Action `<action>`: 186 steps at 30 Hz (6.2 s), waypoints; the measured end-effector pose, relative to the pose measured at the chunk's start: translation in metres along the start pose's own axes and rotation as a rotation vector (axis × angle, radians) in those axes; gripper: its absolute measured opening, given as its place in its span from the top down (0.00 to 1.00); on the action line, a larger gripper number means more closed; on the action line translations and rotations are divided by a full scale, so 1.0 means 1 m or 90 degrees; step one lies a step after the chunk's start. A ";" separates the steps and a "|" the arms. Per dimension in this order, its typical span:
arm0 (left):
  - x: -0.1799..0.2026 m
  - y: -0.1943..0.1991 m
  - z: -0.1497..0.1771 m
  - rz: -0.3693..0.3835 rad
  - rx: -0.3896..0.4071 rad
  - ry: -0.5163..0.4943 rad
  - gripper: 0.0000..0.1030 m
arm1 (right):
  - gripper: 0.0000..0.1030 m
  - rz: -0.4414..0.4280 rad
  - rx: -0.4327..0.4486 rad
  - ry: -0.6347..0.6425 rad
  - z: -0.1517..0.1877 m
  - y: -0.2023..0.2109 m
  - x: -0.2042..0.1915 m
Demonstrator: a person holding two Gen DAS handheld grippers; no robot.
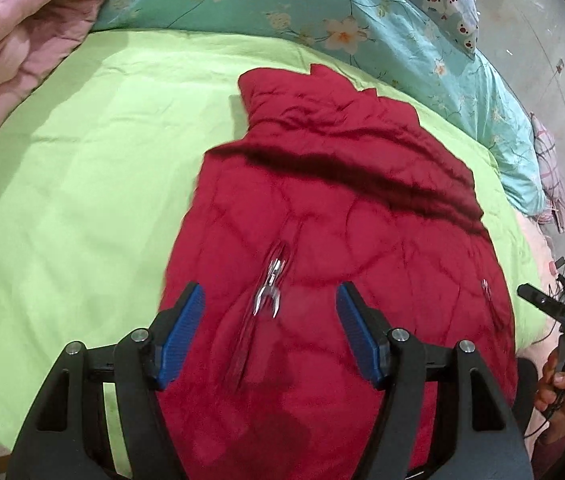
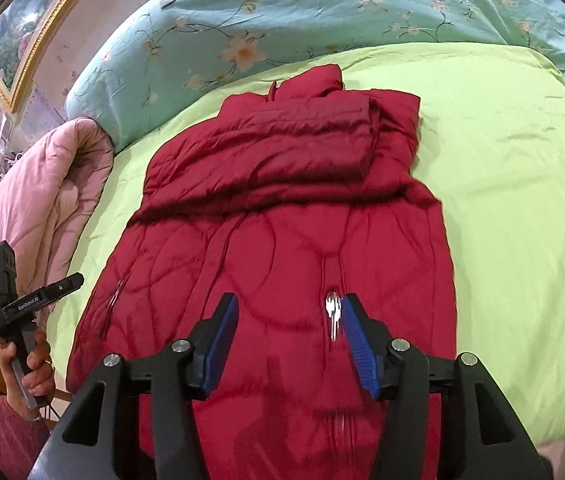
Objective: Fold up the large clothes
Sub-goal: 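Move both grippers down the coat to its hem, then grasp the coat hem with both grippers and lift it toward the collar, then carry the held hem over the coat body toward the collar with both grippers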
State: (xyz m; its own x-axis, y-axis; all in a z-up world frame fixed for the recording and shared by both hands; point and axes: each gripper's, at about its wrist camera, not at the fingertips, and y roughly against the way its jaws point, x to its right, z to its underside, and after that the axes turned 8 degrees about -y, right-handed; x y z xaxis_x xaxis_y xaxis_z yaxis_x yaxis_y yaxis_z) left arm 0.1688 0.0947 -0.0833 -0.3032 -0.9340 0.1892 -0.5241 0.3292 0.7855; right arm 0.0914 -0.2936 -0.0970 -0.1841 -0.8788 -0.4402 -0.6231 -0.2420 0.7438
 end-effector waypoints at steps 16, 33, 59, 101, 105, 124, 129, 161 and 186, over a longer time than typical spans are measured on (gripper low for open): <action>-0.029 0.007 0.059 -0.003 -0.052 0.044 0.33 | 0.36 0.045 0.019 -0.040 0.077 0.056 0.031; -0.044 0.005 0.076 0.030 -0.104 0.062 0.28 | 0.30 0.060 -0.004 -0.124 0.111 0.057 0.072; -0.015 -0.005 0.089 0.045 -0.128 -0.011 0.75 | 0.78 -0.076 -0.074 -0.144 0.142 0.028 0.062; 0.022 0.094 -0.005 0.097 0.098 0.017 0.84 | 0.83 -0.194 0.132 -0.082 0.010 0.119 0.023; 0.022 0.095 -0.017 0.089 0.109 0.022 0.84 | 0.83 -0.202 0.137 -0.076 -0.003 0.118 0.019; 0.029 0.069 -0.105 0.035 0.163 0.021 0.84 | 0.83 -0.212 0.176 -0.069 -0.094 0.088 0.011; 0.026 0.050 -0.131 0.024 0.162 0.030 0.84 | 0.83 -0.202 0.178 -0.077 -0.124 0.068 0.014; -0.003 -0.148 -0.266 -0.069 0.038 0.072 0.84 | 0.83 -0.084 0.127 -0.161 -0.250 -0.102 0.057; -0.019 -0.234 -0.300 -0.088 -0.089 0.067 0.81 | 0.83 -0.004 0.044 -0.196 -0.292 -0.191 0.077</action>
State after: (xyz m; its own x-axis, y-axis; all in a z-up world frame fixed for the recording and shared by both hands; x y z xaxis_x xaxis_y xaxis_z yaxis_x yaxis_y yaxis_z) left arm 0.5361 -0.0068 -0.0937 -0.1478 -0.9807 0.1280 -0.4377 0.1809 0.8807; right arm 0.4182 -0.4349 -0.1259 -0.3950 -0.7093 -0.5838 -0.6735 -0.2085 0.7092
